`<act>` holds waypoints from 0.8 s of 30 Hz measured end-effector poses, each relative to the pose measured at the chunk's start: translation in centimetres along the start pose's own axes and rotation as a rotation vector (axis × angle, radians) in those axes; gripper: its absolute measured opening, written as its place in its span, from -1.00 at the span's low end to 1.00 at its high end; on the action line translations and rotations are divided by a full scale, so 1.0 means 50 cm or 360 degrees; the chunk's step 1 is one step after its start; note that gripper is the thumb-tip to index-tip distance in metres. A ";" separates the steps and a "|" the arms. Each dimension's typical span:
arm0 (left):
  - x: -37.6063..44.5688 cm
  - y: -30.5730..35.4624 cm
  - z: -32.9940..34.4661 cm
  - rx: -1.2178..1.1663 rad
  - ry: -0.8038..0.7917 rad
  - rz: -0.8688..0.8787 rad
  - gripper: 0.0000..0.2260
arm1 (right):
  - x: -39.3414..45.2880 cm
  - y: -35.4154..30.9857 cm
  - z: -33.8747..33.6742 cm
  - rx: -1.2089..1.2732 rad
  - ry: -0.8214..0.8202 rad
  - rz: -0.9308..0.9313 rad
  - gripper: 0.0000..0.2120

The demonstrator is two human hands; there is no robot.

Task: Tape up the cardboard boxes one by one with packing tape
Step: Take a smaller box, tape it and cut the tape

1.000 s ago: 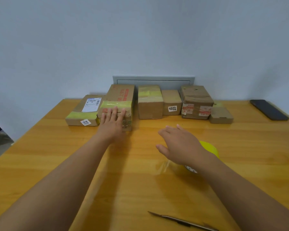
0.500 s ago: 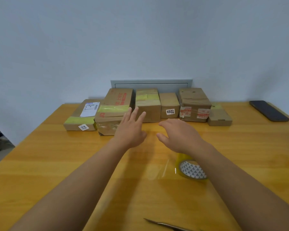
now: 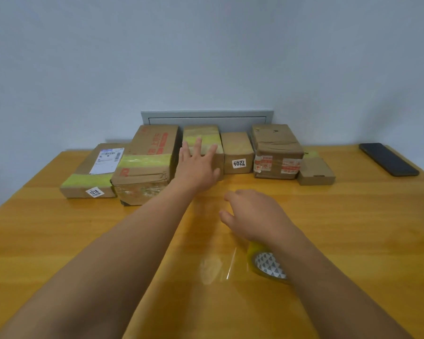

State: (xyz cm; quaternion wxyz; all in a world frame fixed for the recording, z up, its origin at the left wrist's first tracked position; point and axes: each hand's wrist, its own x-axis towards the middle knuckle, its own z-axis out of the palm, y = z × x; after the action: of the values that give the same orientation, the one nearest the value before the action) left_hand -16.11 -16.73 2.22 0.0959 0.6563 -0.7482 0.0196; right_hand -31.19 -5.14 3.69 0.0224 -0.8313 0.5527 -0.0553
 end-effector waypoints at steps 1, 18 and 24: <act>0.009 0.000 0.005 -0.0003 0.0002 -0.0010 -0.41 | 0.001 0.001 0.001 -0.0002 0.0007 0.0000 -0.63; -0.001 0.030 0.017 -0.0317 0.0361 -0.0192 -0.66 | 0.002 0.013 0.004 0.0108 0.0128 0.0028 -0.68; -0.072 0.028 -0.013 -0.0389 0.0547 -0.0161 -0.66 | 0.000 0.012 -0.003 0.0066 0.0092 0.0042 -0.76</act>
State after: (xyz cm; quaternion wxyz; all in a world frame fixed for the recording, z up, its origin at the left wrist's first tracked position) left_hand -16.96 -12.90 2.37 0.3018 0.6635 -0.6837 0.0354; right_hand -31.76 -5.38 3.80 0.0243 -0.8213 0.5628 -0.0904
